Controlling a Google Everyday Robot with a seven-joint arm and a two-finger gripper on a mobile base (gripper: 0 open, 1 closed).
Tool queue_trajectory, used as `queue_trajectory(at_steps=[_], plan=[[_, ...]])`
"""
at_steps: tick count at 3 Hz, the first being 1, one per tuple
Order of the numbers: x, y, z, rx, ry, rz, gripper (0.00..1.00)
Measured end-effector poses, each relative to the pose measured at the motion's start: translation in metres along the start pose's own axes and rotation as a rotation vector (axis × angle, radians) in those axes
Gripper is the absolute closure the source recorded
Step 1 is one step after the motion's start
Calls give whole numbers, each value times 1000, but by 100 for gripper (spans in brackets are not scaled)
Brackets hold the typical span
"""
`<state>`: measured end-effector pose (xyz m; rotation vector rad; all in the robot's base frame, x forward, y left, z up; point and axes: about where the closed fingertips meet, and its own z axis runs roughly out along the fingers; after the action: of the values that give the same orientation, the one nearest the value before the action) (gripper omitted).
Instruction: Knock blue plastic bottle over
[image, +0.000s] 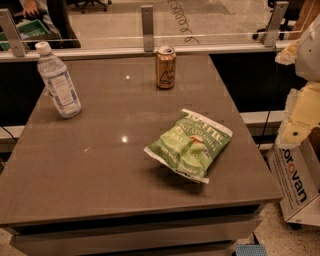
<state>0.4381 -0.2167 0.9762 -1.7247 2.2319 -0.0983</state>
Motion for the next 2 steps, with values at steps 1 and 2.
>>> queue_trajectory(at_steps=[1, 2], plan=[[-6, 1, 1, 2, -15, -4, 0], [-34, 6, 16, -25, -91, -28, 0]])
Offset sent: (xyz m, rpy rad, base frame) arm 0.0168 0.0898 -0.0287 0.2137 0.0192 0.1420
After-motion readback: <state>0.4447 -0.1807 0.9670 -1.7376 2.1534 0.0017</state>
